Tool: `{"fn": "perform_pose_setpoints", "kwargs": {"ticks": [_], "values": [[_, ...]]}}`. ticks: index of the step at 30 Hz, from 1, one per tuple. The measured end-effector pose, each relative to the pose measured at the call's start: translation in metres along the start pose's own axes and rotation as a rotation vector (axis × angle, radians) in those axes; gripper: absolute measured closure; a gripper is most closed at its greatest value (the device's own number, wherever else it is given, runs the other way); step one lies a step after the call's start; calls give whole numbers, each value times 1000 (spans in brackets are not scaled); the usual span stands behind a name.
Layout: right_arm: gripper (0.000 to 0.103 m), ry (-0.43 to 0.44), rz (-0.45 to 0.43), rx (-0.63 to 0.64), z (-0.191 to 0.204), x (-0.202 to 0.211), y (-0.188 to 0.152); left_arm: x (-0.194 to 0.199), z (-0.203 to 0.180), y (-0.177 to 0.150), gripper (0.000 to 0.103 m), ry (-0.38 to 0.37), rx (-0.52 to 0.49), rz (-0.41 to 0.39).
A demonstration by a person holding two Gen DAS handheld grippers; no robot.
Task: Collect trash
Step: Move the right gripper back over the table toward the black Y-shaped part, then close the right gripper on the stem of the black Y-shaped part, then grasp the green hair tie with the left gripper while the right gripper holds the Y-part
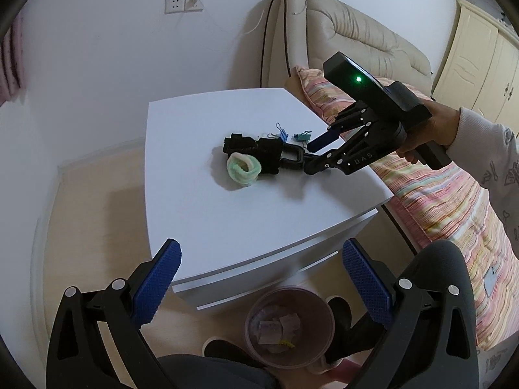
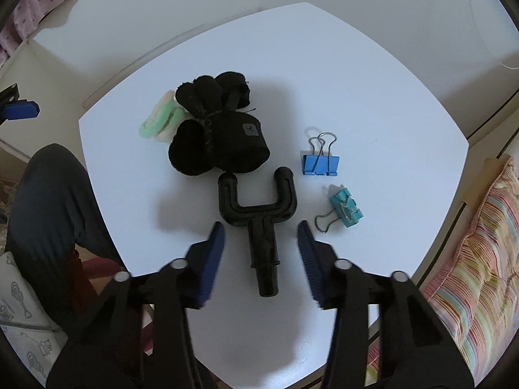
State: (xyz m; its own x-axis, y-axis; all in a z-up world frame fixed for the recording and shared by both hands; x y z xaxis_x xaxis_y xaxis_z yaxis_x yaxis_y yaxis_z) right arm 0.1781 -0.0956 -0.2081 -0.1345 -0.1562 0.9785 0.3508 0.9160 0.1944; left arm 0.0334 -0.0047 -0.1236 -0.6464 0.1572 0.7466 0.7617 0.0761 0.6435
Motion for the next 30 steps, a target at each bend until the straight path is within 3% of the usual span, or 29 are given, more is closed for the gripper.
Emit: {"fn": "perform_pose_setpoints", "kwargs": {"ticks": [5,7,8,17,30], "values": [[69,25,-10,-17,-4,-1,0,-2,0,-1,7,-3,4,4],[85,31,-10,-20,-5,0,-1,-2,0,-2,7,-2,3,4],[87,31,-8,-22,-5,1,-2,-2,0,-2,7,-3,4,4],[87,5,-52,-79,-7,9,-7,0,-3,0,7,2,-6,-3],[87,18,-153,-183,3,44,-14,-4,-10,32,7,-2,-31,-22]]}}
Point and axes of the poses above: each gripper's, at about its wrist camera, not at the fingertips, and x roughly against the way its jaws point, z to its left, y to its top, the point moved 10 cm from there along -x, roughly the way its jaws point, and after that the axes turned 3 degrees about x, right-handed, at the moved point
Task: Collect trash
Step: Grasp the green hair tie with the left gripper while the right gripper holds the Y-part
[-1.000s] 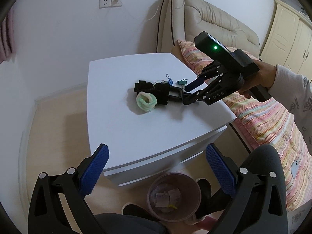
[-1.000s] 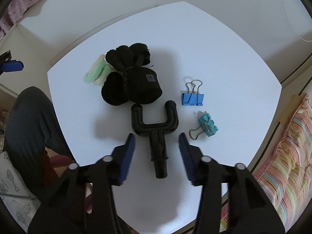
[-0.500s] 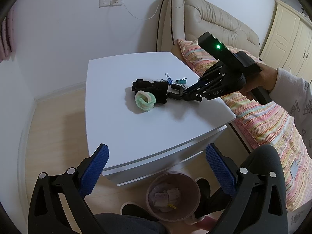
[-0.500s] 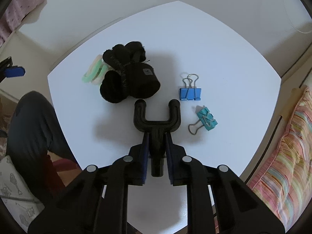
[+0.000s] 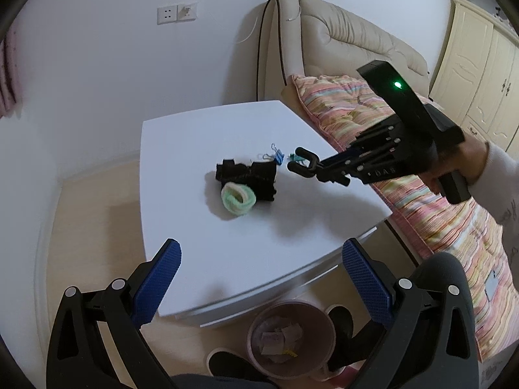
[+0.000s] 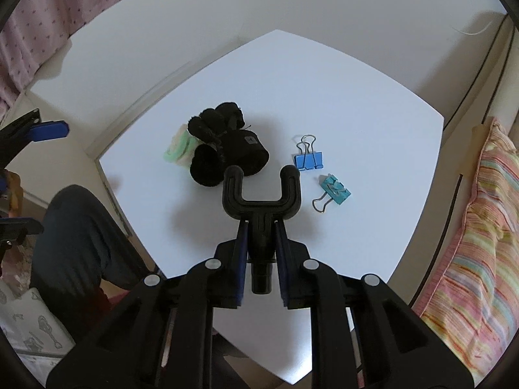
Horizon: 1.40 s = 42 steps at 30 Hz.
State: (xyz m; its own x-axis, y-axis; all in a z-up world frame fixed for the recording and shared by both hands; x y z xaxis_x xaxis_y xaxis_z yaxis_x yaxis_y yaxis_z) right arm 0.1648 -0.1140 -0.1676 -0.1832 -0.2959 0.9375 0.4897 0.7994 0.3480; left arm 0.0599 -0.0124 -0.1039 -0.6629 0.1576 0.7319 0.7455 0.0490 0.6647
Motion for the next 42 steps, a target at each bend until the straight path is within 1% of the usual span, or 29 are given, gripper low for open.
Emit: {"fn": "perform_pose_setpoints", "kwargs": {"ticks": [5,8,13,21,26,27,28,29,30,38,40,41,42], "values": [[87,2,-26,-23,4,7,-2,-10,2,15,7,3,-12,9],[87,5,-35,-31,4,10,-5,-22,4,20,7,13,-34,44],[87,9,-51,-41,1,15,-8,-47,12,27,7,3,-57,93],[87,3,-53,-60,-7,16,-16,-82,25,30,7,-6,-79,166],[87,1,-52,-68,-10,16,-19,-94,27,29,9,-24,-75,189],[87,2,-51,-70,-11,15,-19,-96,27,29,14,-29,-78,193],[87,1,-50,-71,-11,15,-20,-99,28,29,18,-31,-82,200],[87,2,-49,-72,-12,14,-20,-101,28,27,25,-32,-85,208],[87,3,-48,-73,-12,13,-21,-103,28,26,29,-34,-88,215],[87,7,-45,-73,-12,10,-23,-111,29,24,31,-41,-90,230],[87,8,-45,-71,-11,9,-23,-113,29,23,40,-44,-88,237],[87,9,-45,-71,-11,9,-23,-113,29,22,45,-43,-90,242],[87,9,-44,-71,-11,8,-23,-114,29,21,47,-43,-90,246]]}}
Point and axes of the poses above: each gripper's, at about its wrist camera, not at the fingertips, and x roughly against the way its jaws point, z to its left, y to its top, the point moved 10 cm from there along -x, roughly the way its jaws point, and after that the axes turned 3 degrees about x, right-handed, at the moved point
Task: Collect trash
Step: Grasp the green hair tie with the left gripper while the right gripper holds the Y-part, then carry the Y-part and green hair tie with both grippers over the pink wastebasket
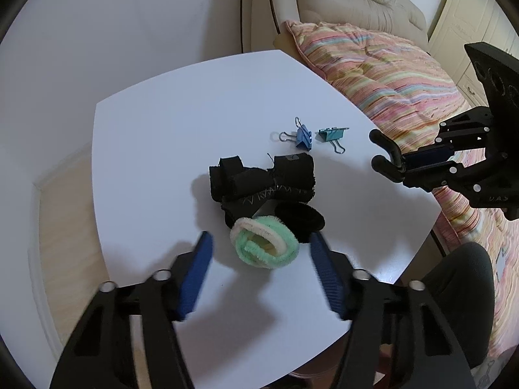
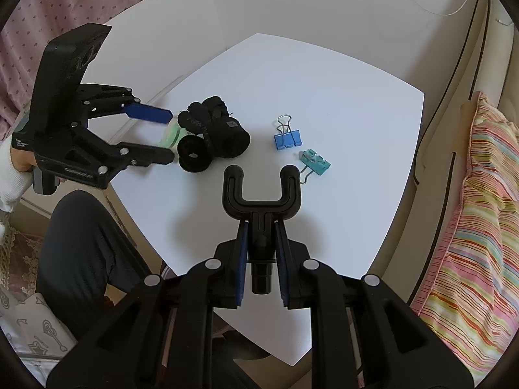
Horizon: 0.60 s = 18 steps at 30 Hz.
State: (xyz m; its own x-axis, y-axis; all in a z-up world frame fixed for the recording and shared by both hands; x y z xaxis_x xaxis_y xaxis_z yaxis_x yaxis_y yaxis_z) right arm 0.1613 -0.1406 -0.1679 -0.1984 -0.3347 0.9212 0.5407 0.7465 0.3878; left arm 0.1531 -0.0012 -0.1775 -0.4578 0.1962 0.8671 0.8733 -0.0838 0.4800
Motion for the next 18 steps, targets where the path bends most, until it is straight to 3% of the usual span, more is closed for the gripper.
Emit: {"fn": "perform_pose_setpoints", "kwargs": {"ticks": [2,8,18], "values": [[87,1,0,1,0,0,0,-1,-1,-1,48,-6,2,2],[87,2,3,3,2,-2,0,0,0,-2,70,1,2,3],[87,-1,-14,1,5,2,2,15,5,-4,72,20,18,-24]]}}
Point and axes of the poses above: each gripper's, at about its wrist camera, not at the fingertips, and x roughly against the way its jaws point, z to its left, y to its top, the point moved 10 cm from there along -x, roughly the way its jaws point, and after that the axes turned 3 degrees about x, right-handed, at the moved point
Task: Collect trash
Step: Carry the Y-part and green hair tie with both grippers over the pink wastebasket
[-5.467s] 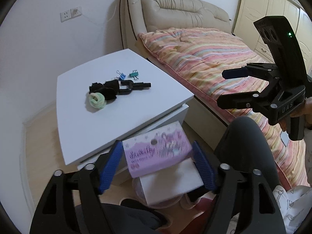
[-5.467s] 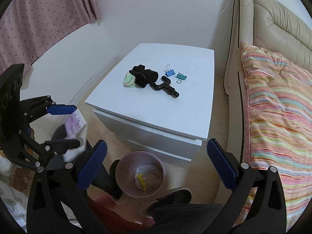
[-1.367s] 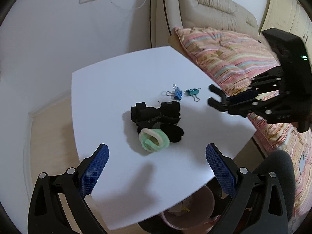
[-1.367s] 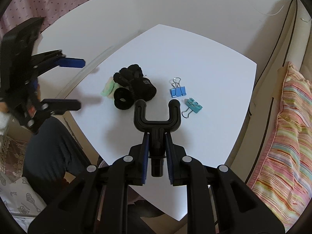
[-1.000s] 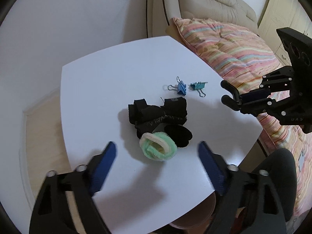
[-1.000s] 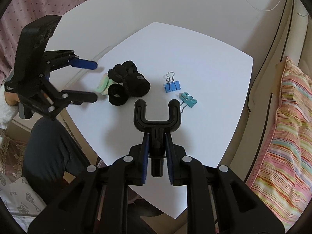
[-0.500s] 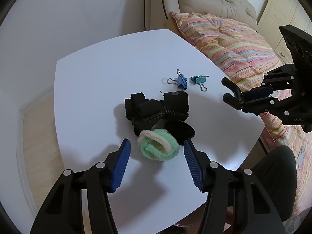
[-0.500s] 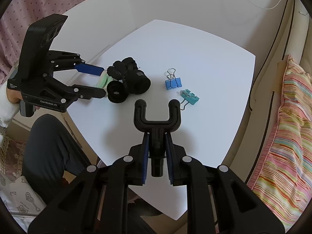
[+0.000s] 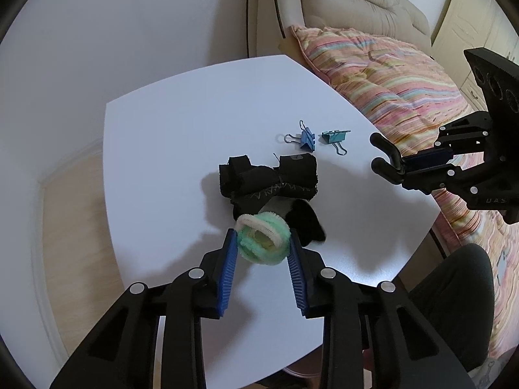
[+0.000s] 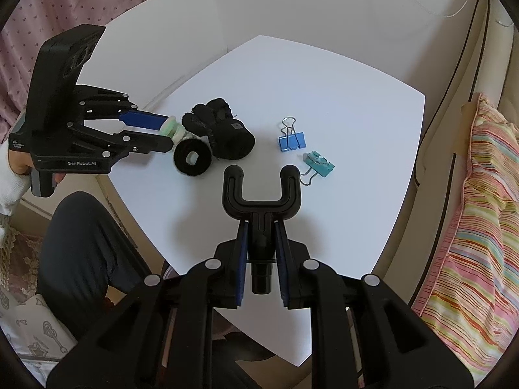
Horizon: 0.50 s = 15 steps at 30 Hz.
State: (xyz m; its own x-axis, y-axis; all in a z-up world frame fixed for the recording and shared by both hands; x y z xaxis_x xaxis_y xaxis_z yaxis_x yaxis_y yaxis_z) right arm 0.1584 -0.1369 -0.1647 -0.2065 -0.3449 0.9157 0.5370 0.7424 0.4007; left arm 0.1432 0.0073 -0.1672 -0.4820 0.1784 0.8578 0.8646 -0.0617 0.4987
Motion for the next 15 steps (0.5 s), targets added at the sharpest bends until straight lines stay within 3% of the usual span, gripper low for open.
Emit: {"fn": "perform_pose_setpoints", "kwargs": {"ticks": [15], "values": [[87,-19,-39,12,14,23,4,35,0,6,72,32,8,-67]]}}
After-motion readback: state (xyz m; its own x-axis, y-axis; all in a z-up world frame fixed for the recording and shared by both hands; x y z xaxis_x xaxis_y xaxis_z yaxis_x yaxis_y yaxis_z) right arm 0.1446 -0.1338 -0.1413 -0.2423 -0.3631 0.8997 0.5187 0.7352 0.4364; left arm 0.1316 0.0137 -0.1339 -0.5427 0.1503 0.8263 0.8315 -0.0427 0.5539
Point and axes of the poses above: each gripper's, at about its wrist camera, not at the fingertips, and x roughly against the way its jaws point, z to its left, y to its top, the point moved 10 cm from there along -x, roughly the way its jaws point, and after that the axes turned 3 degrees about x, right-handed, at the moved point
